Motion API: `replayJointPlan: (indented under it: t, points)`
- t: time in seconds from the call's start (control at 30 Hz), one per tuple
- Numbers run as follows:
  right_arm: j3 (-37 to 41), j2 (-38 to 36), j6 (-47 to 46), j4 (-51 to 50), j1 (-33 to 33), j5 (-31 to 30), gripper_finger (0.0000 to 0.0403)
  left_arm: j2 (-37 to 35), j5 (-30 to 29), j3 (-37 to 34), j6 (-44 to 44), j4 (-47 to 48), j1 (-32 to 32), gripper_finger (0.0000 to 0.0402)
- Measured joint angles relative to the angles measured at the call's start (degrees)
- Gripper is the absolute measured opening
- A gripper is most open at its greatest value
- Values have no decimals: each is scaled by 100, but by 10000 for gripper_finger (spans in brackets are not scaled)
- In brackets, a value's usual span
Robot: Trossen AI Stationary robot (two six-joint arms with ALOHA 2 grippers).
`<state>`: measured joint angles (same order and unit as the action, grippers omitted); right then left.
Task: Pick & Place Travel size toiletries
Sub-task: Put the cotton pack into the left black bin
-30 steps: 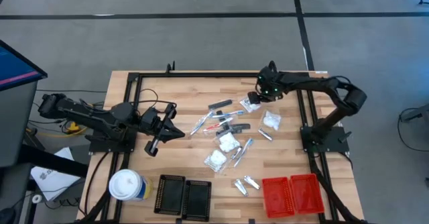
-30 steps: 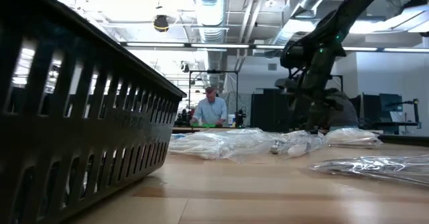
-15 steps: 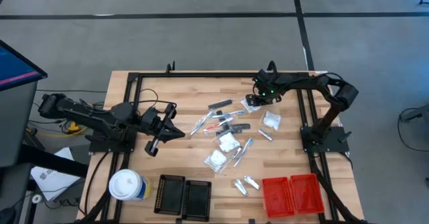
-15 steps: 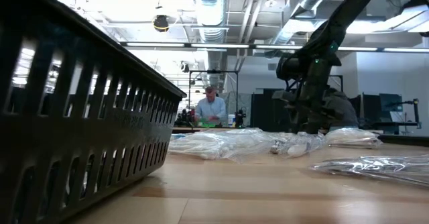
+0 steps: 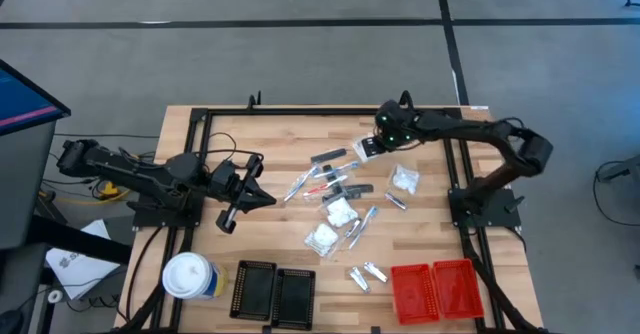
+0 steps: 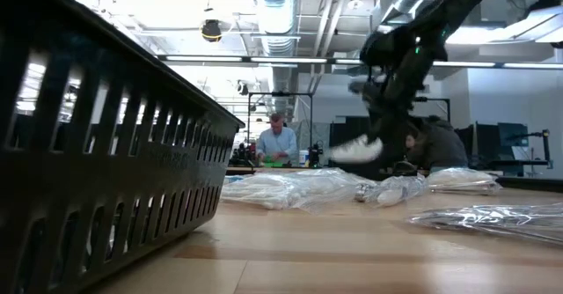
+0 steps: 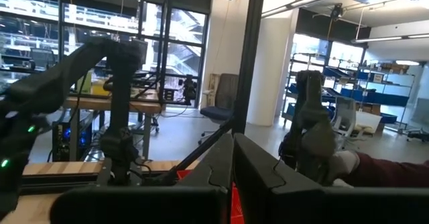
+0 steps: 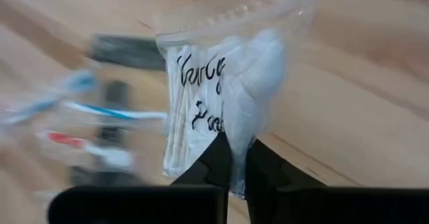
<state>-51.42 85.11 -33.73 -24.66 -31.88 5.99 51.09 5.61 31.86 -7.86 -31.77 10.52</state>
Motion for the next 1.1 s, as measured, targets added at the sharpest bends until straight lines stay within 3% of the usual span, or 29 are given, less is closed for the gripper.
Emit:
replayJointPlan:
  t: [0.2,0.37,0.5,0.6,0.73,0.9,1.1]
  points:
    - [0,-1184,-227,469,1012,-1415,21,-20,-210,-2,-9,215,-23,8]
    - [-9,-2011,-73,1270,2492,-3255,8,-16,-925,-2,-10,709,-240,8]
    - [-9,-2001,428,2318,3802,-4821,20,119,-1077,-2,-11,776,-481,11]
    - [-15,-1581,1083,3482,4536,-5710,19,308,-1075,-2,-8,739,-549,21]
    - [-13,-816,1989,5187,5018,-6026,8,523,-1086,-2,4,613,-575,50]
    - [-13,62,2512,6824,5095,-6047,14,583,-1250,-2,179,433,-472,121]
    - [-383,819,2519,7060,4945,-6044,13,588,-1417,-2,203,433,-448,209]
